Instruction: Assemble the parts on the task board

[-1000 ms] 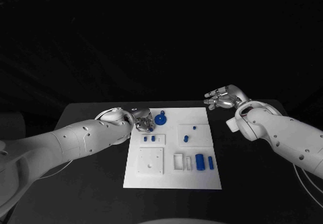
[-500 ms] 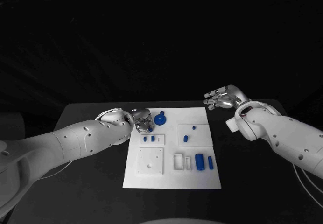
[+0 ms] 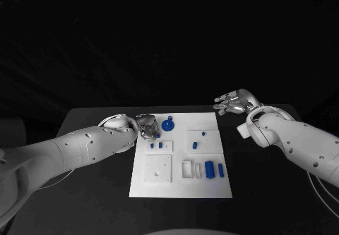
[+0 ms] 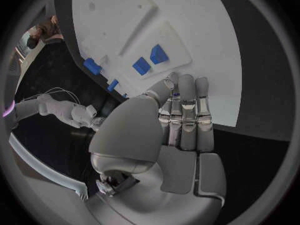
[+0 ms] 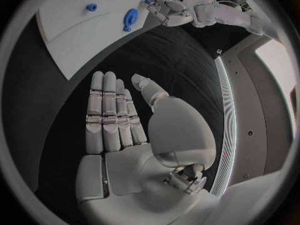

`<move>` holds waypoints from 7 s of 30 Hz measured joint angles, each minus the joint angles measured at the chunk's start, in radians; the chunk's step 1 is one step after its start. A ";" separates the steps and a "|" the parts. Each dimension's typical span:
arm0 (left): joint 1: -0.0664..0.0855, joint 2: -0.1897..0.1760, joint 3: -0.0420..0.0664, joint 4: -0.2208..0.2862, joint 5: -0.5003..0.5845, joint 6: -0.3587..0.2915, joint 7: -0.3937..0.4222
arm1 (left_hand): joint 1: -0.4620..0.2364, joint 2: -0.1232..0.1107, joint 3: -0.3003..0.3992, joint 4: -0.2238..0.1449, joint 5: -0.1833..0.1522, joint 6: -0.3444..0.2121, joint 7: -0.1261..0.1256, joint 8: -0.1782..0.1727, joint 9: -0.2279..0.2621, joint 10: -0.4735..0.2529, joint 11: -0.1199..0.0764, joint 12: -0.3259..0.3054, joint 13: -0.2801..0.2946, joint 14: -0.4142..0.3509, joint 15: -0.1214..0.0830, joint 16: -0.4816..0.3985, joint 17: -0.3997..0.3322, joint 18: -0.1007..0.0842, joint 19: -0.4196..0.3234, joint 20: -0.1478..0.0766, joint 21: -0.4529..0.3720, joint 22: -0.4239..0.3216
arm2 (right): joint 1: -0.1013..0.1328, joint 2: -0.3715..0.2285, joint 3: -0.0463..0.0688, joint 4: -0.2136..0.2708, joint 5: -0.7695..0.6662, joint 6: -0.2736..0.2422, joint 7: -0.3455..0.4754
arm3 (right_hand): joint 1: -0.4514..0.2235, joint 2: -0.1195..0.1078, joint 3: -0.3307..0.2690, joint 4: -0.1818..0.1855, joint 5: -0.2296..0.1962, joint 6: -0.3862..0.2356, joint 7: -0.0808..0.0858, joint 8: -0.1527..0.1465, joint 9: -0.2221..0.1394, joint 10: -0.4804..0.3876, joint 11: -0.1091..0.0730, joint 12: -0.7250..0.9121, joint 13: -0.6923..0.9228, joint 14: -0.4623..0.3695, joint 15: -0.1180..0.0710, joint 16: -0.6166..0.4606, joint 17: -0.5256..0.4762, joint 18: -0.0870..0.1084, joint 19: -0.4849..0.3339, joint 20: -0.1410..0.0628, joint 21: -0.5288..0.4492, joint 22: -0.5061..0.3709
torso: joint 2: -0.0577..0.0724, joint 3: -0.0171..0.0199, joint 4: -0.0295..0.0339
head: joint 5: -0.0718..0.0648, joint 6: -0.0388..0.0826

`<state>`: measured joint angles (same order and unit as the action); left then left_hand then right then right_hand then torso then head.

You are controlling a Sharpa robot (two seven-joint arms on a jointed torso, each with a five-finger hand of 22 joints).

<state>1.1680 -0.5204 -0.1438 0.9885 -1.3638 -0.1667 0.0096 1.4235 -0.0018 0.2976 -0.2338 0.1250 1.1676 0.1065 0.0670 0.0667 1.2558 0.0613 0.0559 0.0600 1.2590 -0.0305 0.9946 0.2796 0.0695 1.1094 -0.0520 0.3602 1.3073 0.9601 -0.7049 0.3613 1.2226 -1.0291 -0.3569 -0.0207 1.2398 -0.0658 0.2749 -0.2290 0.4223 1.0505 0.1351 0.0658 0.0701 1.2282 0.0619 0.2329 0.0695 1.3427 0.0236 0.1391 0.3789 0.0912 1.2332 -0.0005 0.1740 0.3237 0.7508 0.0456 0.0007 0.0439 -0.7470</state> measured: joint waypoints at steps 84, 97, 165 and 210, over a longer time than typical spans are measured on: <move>0.053 -0.201 0.090 0.298 0.909 -0.220 0.283 | -0.071 -0.048 0.041 0.069 0.025 -0.111 0.034 0.000 -0.003 -0.166 0.076 0.007 -0.002 -0.057 0.136 -0.929 -0.207 0.000 -0.132 0.129 -0.297 -0.682 | -0.018 0.123 -0.196 -0.003 -0.846 0.088 -0.257 | 0.035 -0.136 0.367 0.036 -0.306 0.093 -0.023 0.000 -0.004 -0.016 0.008 -0.167 -0.012 0.121 -0.060 0.438 0.396 0.054 0.136 -0.059 0.333 0.426 | 0.000 0.0002 0.0006 | -0.027 0.036; 0.053 -0.199 0.090 0.297 0.909 -0.220 0.284 | -0.071 -0.048 0.041 0.069 0.025 -0.111 0.034 0.000 -0.003 -0.166 0.076 0.007 -0.002 -0.057 0.136 -0.929 -0.207 0.000 -0.128 0.132 -0.297 -0.700 | -0.019 0.128 -0.199 -0.013 -0.866 0.079 -0.265 | 0.054 -0.098 0.406 0.014 -0.323 0.210 -0.052 -0.003 0.004 0.118 -0.032 -0.178 -0.009 0.119 -0.079 0.488 0.422 0.038 0.139 -0.081 0.372 0.494 | -0.001 -0.0010 -0.0010 | -0.027 0.033; 0.053 -0.158 0.089 0.212 0.950 -0.220 0.285 | -0.071 -0.038 -0.003 0.108 -0.026 -0.114 0.038 0.000 -0.003 -0.173 0.076 0.007 -0.002 -0.057 0.136 -0.929 -0.203 0.000 -0.076 0.138 -0.297 -0.942 | -0.073 0.120 -0.204 0.294 -0.792 0.031 -0.223 | 0.031 -0.077 0.406 -0.007 -0.310 0.233 -0.062 -0.007 0.004 0.142 -0.042 -0.176 -0.006 0.115 -0.090 0.538 0.403 0.028 0.177 -0.089 0.256 0.697 | -0.002 -0.0023 -0.0004 | 0.051 0.024; 0.053 -0.125 0.089 0.206 0.952 -0.219 0.281 | -0.071 -0.038 -0.003 0.108 -0.025 -0.114 0.038 0.000 -0.003 -0.173 0.076 0.007 -0.002 -0.060 0.139 -0.929 -0.203 0.000 -0.076 0.138 -0.291 -0.962 | -0.133 0.251 -0.281 0.159 -0.898 0.011 -0.245 | 0.027 -0.072 0.405 -0.009 -0.305 0.238 -0.062 -0.005 0.004 0.142 -0.042 -0.176 -0.006 0.115 -0.090 0.542 0.395 0.022 0.192 -0.090 0.221 0.734 | -0.001 -0.0023 -0.0005 | 0.144 -0.044</move>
<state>1.2212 -0.6455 -0.0545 1.1942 -0.4114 -0.3860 0.2904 1.3527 -0.0394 0.2943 -0.1257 0.0996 1.0538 0.1445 0.0668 0.0641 1.0824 0.1377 0.0627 0.0580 1.1986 0.1090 0.0655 0.0762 0.0695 1.0331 0.0856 0.0692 0.3448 0.8267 -0.4543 0.0805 1.3816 -1.9270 -0.3455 -0.2659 1.2670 -0.1383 0.6801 -0.2376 0.1169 1.2880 0.0731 0.0608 0.0742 1.3704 0.0195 0.0571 0.0634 1.4577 -0.0662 0.6806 0.7740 0.1129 1.4257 -0.0908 0.3946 1.0573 0.7498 0.0433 0.0002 0.1883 -0.7912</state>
